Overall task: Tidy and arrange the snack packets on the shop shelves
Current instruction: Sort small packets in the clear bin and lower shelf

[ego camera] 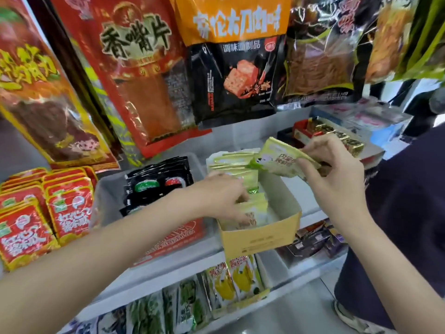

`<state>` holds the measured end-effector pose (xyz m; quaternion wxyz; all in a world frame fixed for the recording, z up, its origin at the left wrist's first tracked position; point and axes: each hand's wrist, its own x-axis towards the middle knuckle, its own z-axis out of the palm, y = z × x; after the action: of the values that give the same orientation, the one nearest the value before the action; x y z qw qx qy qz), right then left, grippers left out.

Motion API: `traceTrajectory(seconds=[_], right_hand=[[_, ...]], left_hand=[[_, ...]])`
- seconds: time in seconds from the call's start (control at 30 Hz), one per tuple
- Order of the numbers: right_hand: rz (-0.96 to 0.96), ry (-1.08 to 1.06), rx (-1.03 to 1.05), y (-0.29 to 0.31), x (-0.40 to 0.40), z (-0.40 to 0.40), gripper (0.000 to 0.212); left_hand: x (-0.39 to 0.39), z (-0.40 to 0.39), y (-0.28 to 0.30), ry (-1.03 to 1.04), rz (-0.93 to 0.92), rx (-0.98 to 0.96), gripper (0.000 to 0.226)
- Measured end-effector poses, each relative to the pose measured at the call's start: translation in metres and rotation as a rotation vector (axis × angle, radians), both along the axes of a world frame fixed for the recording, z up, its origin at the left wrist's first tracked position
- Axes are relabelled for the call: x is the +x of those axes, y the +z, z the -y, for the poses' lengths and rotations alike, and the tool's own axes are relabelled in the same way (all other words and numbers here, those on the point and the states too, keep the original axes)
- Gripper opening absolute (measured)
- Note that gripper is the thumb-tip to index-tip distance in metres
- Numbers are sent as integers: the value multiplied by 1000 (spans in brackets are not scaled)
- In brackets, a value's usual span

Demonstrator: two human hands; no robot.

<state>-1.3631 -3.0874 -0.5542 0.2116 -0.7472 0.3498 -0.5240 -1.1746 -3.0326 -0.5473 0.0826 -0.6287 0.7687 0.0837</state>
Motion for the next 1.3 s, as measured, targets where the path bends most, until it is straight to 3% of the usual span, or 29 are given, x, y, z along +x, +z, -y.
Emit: traceTrajectory(seconds=[0.2,0.4,0.47,0.6,0.77,0.93,1.0,1.1,1.17,1.3], right_hand=[[171,20,-46,-6,9,7,29],[345,248,195,-13,11,11,29],[229,323,239,-13,11,11,27],[-386,402,163,-13,18,5,26],[-563,437,156,-6,32,-15,17],[-717,432,185,0,46,-22,27],[-802,392,186,5,45,-27,7],[-1065,276,130,5,43,-48,54],[-1190,220,86,-1,41,-70,70],[-1282,190,70,-19,44,-89,113]], left_hand=[[6,4,-8,14,145,-85,33],[10,4,2,34,55,-30,32],[17,6,6,49,-55,69,28],[30,3,26,81,-211,69,28],[40,-36,29,136,-265,-122,21],[32,-75,-2,161,-240,-349,39],[28,-86,-12,179,-188,-412,44],[21,-101,-23,237,-147,-446,46],[16,-114,-26,254,-124,-482,49],[17,-134,-33,314,27,-483,50]])
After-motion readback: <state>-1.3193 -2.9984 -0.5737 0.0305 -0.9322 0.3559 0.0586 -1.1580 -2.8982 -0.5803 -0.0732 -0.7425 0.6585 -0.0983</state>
